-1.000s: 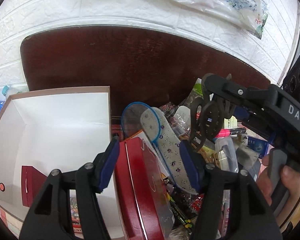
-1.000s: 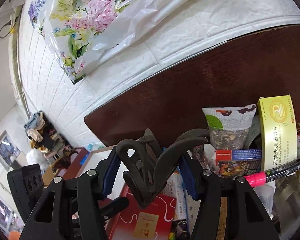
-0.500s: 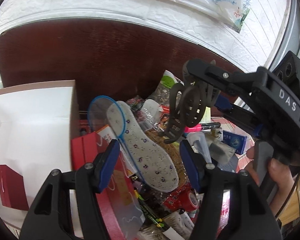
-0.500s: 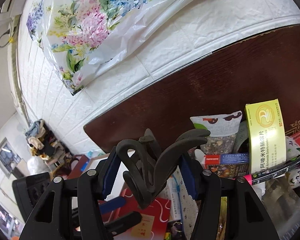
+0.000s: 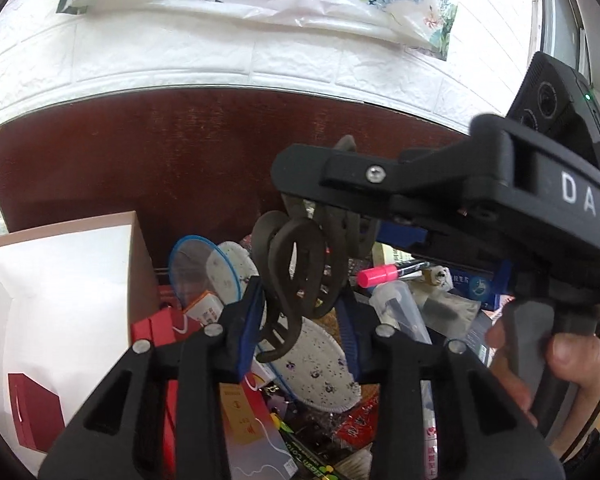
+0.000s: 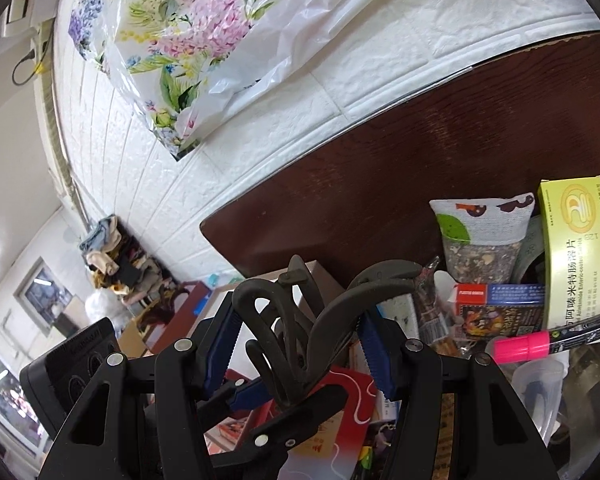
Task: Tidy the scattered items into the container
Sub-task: 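Carry the brown claw clip with the right tool and drop it into the white box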
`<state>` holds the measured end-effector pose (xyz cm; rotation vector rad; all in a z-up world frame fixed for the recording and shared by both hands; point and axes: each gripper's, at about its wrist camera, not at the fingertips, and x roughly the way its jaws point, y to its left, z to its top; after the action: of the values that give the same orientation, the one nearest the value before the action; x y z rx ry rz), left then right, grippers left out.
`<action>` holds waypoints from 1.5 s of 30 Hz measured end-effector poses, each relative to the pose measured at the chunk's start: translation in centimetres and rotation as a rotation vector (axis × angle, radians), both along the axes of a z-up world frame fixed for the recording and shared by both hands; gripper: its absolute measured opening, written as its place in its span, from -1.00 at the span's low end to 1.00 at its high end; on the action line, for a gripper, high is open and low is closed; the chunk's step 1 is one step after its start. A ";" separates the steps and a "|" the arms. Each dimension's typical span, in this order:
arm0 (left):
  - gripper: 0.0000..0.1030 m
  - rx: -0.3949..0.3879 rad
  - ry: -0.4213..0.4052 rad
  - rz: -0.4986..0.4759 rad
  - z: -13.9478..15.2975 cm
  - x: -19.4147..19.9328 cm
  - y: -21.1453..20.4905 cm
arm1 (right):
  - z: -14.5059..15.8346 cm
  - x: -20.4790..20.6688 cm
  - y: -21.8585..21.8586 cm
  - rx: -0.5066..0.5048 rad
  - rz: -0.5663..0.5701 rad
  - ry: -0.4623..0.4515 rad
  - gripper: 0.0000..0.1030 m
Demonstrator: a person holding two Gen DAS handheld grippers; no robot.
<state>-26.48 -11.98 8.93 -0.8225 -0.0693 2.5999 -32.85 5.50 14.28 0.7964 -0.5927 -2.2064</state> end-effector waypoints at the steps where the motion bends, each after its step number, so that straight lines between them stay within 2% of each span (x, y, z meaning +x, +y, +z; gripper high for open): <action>1: -0.32 0.003 0.003 0.002 0.0 0.0 -0.1 | 0.0 0.0 0.0 0.000 0.004 0.000 0.15; 12: -0.33 -0.021 0.036 0.041 0.8 0.3 -0.4 | 0.3 0.5 -0.7 0.002 0.007 0.025 0.15; 18: -0.34 -0.062 0.045 0.113 1.3 0.5 -2.1 | 0.4 0.5 -2.9 -0.023 0.037 0.055 0.15; 25: -0.35 -0.205 0.035 0.278 1.3 0.6 -5.9 | -0.3 0.1 -8.6 -0.043 0.144 0.047 0.15; 29: -0.35 -0.255 -0.011 0.339 0.6 0.6 -8.6 | -1.2 0.6 -12.4 -0.014 0.205 0.023 0.15; 32: -0.34 -0.261 -0.061 0.346 -0.1 0.6 -10.4 | -2.1 0.9 -14.5 0.014 0.234 0.002 0.15; 36: -0.34 -0.264 -0.105 0.348 -0.9 0.2 -11.2 | -3.5 0.6 -15.7 0.010 0.269 -0.071 0.17; 39: -0.21 -0.267 -0.112 0.354 -1.0 0.1 -11.2 | -3.9 0.3 -15.8 0.015 0.262 -0.093 0.29; 40: -0.06 -0.277 -0.109 0.372 -0.9 0.1 -11.2 | -3.9 0.3 -15.6 0.020 0.254 -0.097 0.29; 41: 0.26 -0.287 -0.102 0.395 -0.9 0.1 -11.4 | -4.0 0.3 -15.6 0.017 0.257 -0.099 0.29; 43: 0.64 -0.314 -0.093 0.448 -1.0 0.3 -11.5 | -4.0 0.2 -15.5 0.012 0.268 -0.109 0.31; 45: 0.72 -0.325 -0.093 0.473 -1.1 0.5 -11.9 | -4.0 0.2 -15.6 0.015 0.277 -0.109 0.34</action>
<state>-25.93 -23.90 7.88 -1.1593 0.1562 3.0647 -32.60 -10.05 10.32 0.9511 -0.4860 -1.9263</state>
